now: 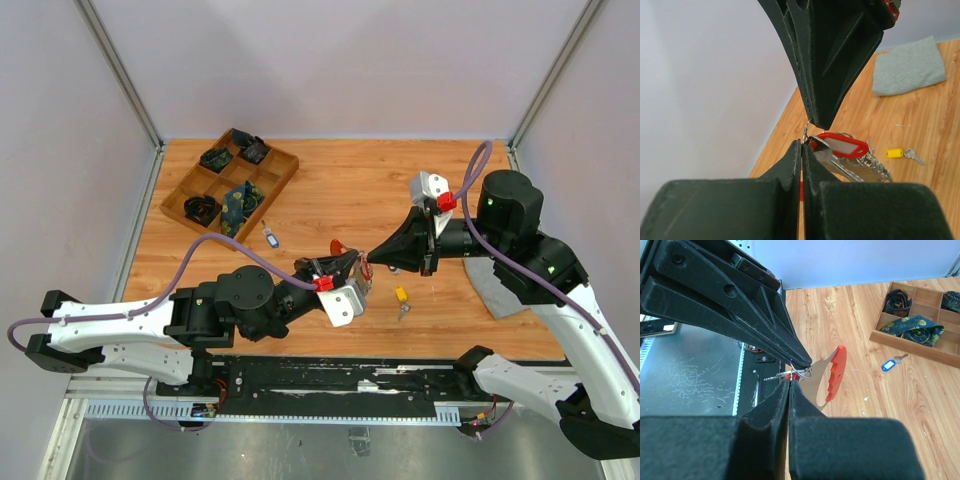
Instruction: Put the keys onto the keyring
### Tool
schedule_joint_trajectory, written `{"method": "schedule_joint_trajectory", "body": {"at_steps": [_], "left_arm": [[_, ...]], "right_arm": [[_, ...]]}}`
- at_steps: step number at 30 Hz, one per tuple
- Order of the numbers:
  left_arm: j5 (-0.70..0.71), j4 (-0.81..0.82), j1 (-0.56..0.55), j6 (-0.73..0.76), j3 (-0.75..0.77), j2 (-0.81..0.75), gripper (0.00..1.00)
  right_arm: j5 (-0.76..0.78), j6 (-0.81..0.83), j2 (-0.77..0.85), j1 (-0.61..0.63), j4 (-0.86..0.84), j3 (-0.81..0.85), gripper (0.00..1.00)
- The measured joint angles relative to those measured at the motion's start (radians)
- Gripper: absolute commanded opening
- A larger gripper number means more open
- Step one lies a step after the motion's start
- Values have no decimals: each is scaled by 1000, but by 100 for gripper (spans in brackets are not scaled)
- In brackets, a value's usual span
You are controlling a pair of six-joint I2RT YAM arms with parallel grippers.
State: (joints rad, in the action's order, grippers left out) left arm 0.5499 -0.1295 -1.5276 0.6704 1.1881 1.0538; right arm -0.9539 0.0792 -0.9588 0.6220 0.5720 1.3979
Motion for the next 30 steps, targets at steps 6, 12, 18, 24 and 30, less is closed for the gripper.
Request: {"method": "schedule_joint_trajectory", "body": {"at_steps": [6, 12, 18, 24, 30], "left_arm": [[7, 0, 0, 0, 1, 0, 0], [7, 0, 0, 0, 1, 0, 0], [7, 0, 0, 0, 1, 0, 1], [6, -5, 0, -1, 1, 0, 1], [7, -14, 0, -1, 1, 0, 1]], "right_arm": [[38, -2, 0, 0, 1, 0, 1], [75, -12, 4, 0, 1, 0, 1], [108, -29, 12, 0, 0, 0, 1], [122, -40, 9, 0, 2, 0, 1], [137, -51, 2, 0, 14, 0, 1]]}}
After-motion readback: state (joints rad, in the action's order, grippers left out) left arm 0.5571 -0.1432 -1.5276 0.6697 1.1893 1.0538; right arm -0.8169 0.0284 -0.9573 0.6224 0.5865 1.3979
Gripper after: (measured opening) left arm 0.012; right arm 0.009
